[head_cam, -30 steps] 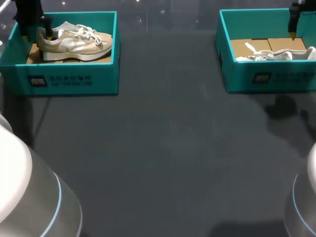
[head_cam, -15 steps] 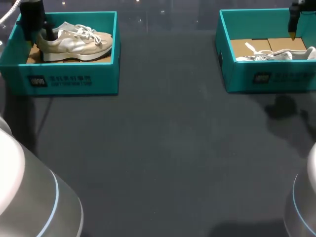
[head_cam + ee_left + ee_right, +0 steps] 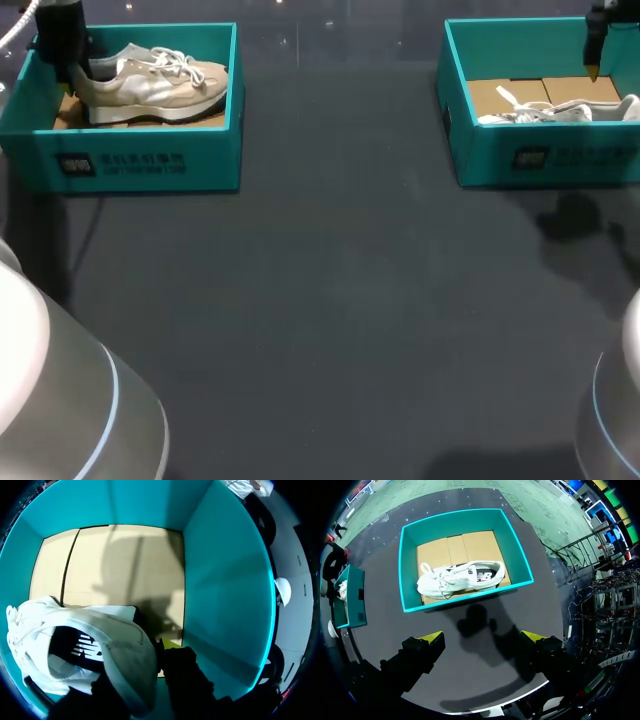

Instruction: Take the shoe out of the shoebox, open the shoe tongue, remove and reinsert the insole, then place the shoe into the shoebox

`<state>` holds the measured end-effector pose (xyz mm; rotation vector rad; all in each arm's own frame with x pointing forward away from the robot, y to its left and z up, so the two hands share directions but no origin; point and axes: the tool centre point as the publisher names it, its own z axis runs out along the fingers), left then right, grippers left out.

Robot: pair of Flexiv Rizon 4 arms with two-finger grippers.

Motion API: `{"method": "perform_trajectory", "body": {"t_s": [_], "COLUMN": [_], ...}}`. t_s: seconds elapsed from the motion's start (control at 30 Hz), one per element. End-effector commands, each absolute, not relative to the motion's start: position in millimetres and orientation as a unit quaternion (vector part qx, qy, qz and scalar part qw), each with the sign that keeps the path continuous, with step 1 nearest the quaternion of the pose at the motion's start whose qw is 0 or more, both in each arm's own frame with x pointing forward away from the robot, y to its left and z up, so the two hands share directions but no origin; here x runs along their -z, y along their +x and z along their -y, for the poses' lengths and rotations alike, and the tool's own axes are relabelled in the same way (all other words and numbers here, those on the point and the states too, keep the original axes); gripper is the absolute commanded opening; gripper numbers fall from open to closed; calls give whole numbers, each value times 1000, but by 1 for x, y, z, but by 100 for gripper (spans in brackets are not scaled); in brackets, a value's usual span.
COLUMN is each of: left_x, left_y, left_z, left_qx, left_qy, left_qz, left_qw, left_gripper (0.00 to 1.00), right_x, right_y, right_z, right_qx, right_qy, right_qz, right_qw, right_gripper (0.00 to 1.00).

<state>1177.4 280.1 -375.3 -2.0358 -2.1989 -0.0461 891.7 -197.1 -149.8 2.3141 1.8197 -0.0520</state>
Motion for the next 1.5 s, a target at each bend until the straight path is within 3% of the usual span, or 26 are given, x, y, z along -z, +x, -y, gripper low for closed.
{"method": "perform_trajectory", "body": {"t_s": [0.03, 0.33, 1.13, 1.5], "left_x": [367, 340, 185, 138], "left_y": [1174, 1168, 1156, 1107], "left_z": [-284, -291, -279, -250], "left_qx": [18, 29, 94, 92], "left_qy": [-679, -694, -692, -701], "left_qz": [731, 718, 716, 707], "left_qw": [66, 41, -1, -5], "left_gripper": [0, 0, 0, 0], "right_x": [150, 150, 150, 150], "right_y": [892, 892, 892, 892], "right_z": [197, 197, 197, 197], "right_qx": [17, 17, 17, 17], "right_qy": [782, 782, 782, 782], "right_qz": [-615, -615, -615, -615], "right_qw": [98, 98, 98, 98], "right_gripper": [100, 100, 100, 100]}}
